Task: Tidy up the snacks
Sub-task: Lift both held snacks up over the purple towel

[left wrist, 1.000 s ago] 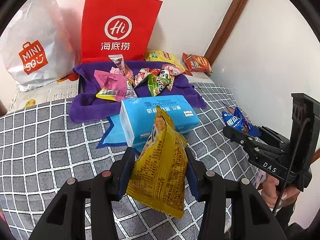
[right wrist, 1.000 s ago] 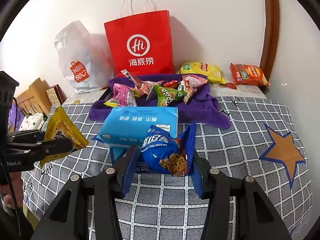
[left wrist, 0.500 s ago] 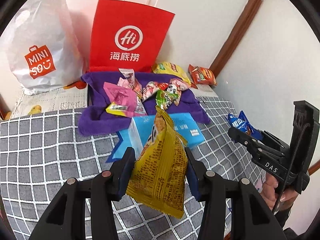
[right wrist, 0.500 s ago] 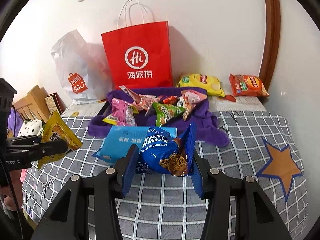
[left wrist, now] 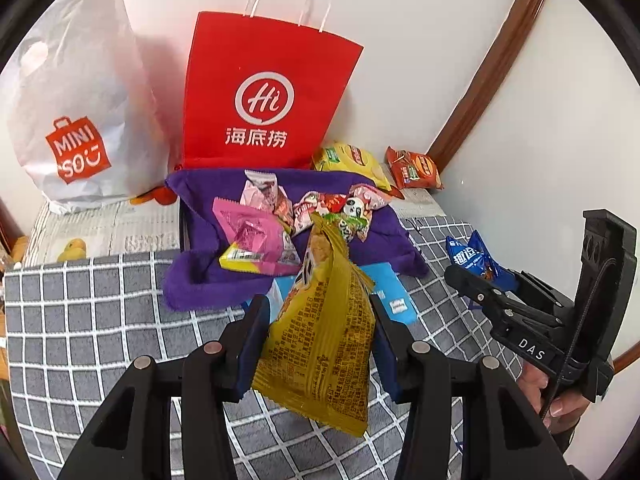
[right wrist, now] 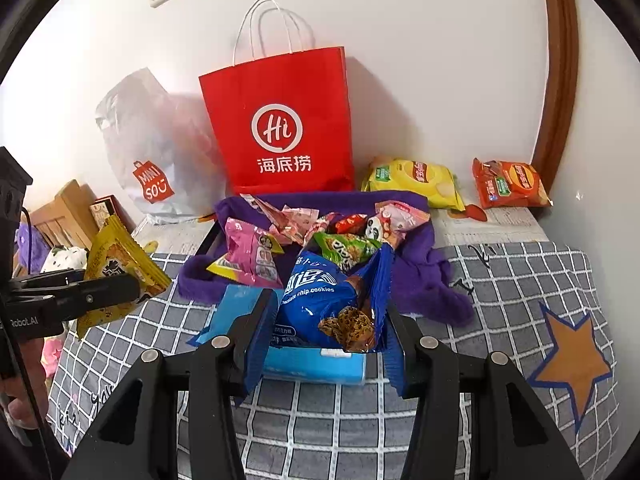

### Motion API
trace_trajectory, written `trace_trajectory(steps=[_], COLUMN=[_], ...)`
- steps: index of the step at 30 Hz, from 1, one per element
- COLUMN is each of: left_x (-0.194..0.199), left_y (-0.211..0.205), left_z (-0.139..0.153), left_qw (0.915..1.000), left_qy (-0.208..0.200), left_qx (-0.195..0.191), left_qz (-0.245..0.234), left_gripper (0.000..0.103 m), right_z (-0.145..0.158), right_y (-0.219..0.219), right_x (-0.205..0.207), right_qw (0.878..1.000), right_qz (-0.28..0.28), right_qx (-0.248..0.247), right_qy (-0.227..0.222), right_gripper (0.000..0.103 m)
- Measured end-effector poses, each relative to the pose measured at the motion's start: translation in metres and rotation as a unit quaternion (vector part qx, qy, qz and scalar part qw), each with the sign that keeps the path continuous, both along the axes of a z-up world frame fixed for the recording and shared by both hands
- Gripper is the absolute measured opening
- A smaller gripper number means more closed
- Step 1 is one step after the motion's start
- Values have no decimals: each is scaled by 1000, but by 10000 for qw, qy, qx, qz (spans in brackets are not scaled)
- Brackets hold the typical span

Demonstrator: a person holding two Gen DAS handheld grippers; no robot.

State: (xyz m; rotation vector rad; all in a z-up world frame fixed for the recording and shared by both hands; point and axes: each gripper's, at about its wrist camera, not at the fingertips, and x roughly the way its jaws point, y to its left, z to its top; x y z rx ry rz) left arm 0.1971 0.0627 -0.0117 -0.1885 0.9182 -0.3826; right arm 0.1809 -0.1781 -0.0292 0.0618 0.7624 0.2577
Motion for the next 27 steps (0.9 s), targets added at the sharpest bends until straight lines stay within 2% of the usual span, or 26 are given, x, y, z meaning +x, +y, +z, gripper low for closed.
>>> trace_trajectory(steps=[13, 23, 27], left_x=[30, 62, 79], left_y=[3, 5, 1], left_z=[-2, 2, 3], left_qw=[9999, 9998, 9998], left_qy=[38, 50, 78], left_qx=[52, 7, 17], left_qz=[90, 194, 203], left_gripper=[46, 46, 46], right_z=[-14, -9, -5], right_y=[2, 2, 4], right_x=[31, 65, 84], right_qw=[9999, 9999, 9998], right_qz=[40, 88, 143], right_qx=[-17, -81, 35], right_qy=[115, 88, 153], right_gripper=[49, 49, 49])
